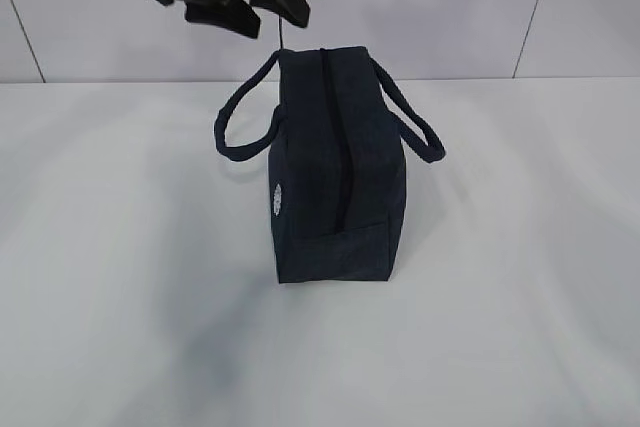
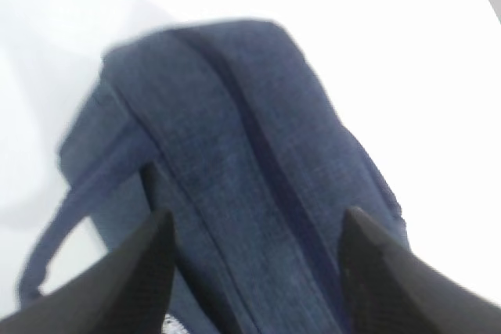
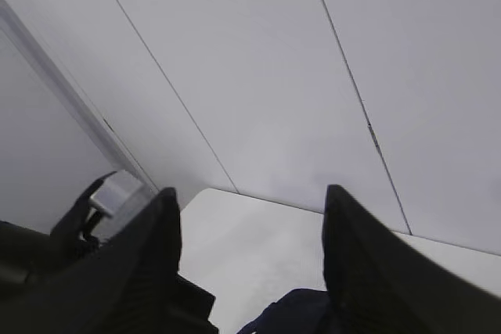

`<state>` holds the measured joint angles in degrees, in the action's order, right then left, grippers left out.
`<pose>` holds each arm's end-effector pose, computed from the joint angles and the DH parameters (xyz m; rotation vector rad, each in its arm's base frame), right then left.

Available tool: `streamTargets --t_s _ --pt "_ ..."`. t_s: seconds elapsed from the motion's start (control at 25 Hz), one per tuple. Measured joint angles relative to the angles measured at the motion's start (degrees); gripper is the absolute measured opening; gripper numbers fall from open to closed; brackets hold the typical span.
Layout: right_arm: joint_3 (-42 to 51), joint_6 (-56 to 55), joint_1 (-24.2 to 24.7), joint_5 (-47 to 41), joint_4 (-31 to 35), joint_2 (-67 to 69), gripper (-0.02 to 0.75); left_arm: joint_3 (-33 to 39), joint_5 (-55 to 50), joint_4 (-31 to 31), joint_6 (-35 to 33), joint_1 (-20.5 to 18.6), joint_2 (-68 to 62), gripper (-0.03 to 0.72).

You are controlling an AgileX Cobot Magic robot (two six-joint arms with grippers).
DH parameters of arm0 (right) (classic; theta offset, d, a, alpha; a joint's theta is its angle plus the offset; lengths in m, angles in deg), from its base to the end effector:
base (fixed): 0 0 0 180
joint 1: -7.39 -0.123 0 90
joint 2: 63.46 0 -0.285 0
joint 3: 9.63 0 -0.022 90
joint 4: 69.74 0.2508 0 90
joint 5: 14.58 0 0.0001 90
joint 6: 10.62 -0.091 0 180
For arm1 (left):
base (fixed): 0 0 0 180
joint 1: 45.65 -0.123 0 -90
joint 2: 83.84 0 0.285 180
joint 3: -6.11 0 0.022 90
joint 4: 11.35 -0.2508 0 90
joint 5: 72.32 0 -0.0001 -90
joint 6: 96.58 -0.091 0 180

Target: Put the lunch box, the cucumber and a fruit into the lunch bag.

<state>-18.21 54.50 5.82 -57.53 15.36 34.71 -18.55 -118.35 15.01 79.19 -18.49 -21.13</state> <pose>0.3559 0.0716 0.4241 -0.3439 1.6615 0.8694 0.3805 -0.2279 0.3252 0.4247 2.3985 -0.7279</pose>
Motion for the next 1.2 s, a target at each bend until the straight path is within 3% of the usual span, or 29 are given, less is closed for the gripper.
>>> streamTargets --t_s 0.16,0.4,0.52,0.64,0.84,1.04,1.2 --pt "-9.4 -12.0 0.0 -3.8 -14.3 -2.1 0.391 0.0 -0.5 -5.3 0.0 0.0 6.9 0.468" --pt "-30.2 -32.2 -0.6 -18.7 -47.1 -4.5 0.381 -0.1 -2.7 -12.6 0.0 0.0 16.5 0.467" --pt "-35.5 -39.3 -1.1 -25.5 -58.0 -6.9 0.375 -0.1 -4.8 -15.1 0.0 0.0 21.3 0.467" --pt "-36.2 -42.6 -1.1 -29.2 -61.6 -10.1 0.375 -0.3 -7.2 -16.3 0.0 0.0 25.9 0.459" --pt "-35.8 -45.3 -1.1 -30.0 -62.4 -16.1 0.375 0.7 -11.6 -16.7 0.0 0.0 34.0 0.449" --pt "-26.6 -46.9 -1.1 -30.0 -62.4 -26.7 0.375 10.9 -12.0 -18.1 0.0 0.0 45.0 0.447" --pt "-13.6 -47.0 -1.1 -30.2 -63.7 -37.2 0.375 21.5 -11.6 -19.1 0.0 0.0 54.8 0.446"
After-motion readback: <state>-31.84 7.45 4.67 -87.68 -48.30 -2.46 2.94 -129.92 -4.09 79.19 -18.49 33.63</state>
